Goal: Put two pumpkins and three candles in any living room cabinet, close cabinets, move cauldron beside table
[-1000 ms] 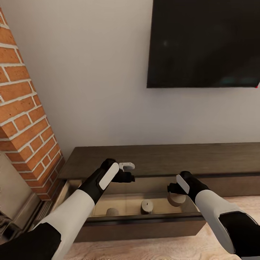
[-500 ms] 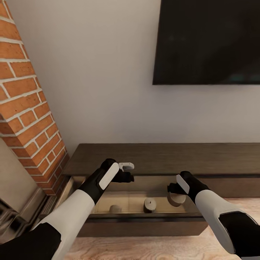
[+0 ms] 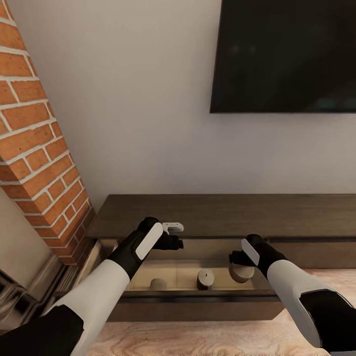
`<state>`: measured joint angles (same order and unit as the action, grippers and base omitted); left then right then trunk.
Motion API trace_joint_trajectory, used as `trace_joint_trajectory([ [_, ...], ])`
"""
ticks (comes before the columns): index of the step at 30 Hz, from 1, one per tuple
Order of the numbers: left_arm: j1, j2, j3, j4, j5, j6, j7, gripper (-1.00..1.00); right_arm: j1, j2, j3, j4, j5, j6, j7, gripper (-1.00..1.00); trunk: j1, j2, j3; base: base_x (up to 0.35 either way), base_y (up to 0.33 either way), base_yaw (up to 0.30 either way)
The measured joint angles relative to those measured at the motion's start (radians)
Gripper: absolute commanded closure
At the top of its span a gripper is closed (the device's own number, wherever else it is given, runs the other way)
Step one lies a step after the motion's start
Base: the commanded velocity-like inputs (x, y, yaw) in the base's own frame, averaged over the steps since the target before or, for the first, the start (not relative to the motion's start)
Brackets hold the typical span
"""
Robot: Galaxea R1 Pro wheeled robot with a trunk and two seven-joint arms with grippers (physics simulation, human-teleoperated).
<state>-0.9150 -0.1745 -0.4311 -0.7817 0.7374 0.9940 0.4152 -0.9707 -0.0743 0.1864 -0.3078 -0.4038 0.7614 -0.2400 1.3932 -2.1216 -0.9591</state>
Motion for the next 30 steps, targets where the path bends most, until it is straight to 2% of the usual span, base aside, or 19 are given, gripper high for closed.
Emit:
trace_joint_trajectory([
  [15,0.0,0.0,0.0,-0.022,0.001,0.0,0.0,-1.0,0.0,0.0,0.0,0.0,0.0,0.0,0.0,1.0,0.0,0.0,-0.024,0.001,0.0,0.0],
  [22,0.0,0.0,0.0,-0.033,0.001,0.001,0.0,-1.0,0.0,0.0,0.0,0.0,0.0,0.0,0.0,1.0,0.0,0.0,-0.035,0.175,0.0,0.0],
  [30,0.0,0.0,0.0,-0.034,0.001,0.002,-0.001,-1.0,0.0,0.0,0.0,0.0,0.0,0.0,0.0,1.0,0.0,0.0,-0.04,0.021,0.0,0.0],
])
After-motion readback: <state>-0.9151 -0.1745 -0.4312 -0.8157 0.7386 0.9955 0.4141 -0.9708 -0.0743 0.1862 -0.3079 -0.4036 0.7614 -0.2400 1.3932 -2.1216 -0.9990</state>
